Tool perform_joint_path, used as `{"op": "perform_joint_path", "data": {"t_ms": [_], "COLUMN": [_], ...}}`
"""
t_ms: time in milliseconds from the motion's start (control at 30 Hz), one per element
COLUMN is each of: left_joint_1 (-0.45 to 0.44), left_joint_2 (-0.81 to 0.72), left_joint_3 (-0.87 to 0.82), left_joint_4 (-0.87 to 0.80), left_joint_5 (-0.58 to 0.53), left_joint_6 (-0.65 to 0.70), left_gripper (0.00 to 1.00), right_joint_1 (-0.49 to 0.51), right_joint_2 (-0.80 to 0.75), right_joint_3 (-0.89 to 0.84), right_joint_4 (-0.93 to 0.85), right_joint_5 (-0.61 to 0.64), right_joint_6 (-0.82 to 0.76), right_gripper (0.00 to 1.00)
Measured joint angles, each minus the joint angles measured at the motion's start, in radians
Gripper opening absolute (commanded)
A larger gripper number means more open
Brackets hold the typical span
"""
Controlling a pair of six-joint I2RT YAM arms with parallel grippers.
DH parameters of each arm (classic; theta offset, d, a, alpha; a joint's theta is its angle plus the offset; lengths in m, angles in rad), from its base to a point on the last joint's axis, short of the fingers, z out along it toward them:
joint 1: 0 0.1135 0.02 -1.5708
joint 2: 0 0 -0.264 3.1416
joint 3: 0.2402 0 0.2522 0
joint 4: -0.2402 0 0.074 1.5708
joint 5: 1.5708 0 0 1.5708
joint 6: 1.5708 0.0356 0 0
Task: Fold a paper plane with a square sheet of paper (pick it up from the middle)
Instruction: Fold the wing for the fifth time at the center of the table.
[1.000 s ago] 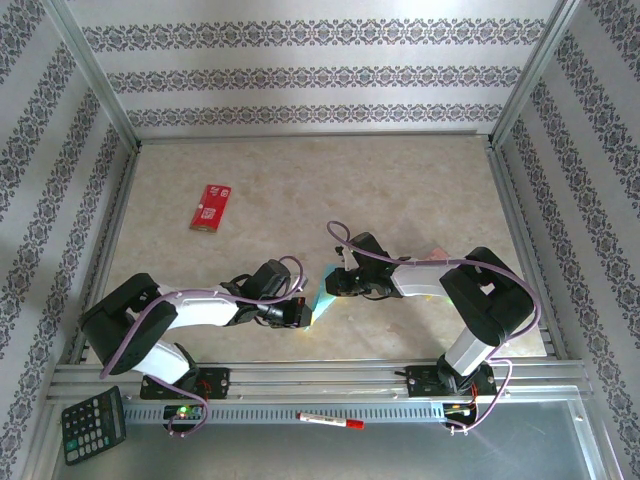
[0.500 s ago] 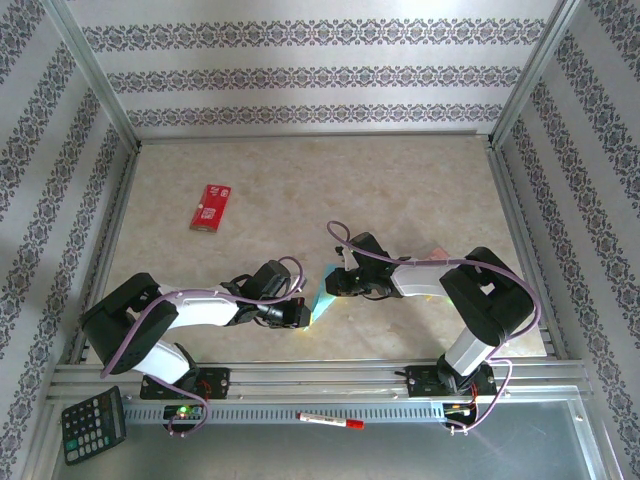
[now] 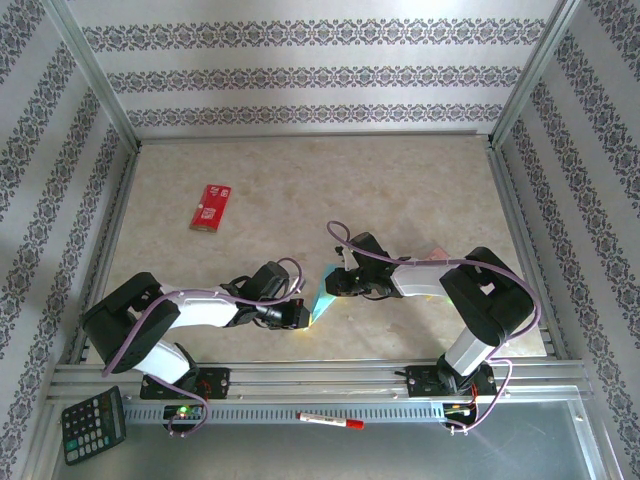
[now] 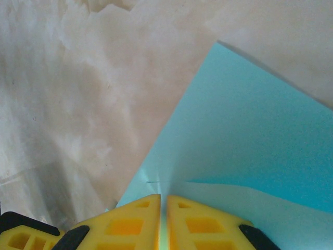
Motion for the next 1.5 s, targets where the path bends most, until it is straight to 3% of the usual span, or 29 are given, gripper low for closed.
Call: {"op": "perform_joint_path", "data": {"t_ms": [467, 833, 1000, 1500], "left_joint_1": [0.001, 0.001, 0.001, 0.004], "left_joint_2": [-0.066, -0.166, -0.225, -0.009], "left_joint_3": [-0.054, -0.053, -0.022, 0.076], "left_joint_4": [-0.014, -0.200, -0.208, -0.104], "left_joint_5": [-0.004, -0.003, 0.016, 0.076], "left_joint_6": [0.002, 0.047, 0.047, 0.042], "left_gripper": [0.00, 0.01, 0.02, 0.00], "right_joint_1": [0.000, 0.000, 0.000, 0.000], "right_joint_2": [0.002, 0.002, 0.002, 0.002], "right_joint_3": [0.000, 0.000, 0.000, 0.000], "right_joint_4": [0.002, 0.002, 0.002, 0.002], "right_joint_5": [0.000, 0.000, 0.000, 0.000], "right_joint_6": [0.000, 0.000, 0.000, 0.000], "right_gripper": [0.14, 0.14, 0.14, 0.14]}}
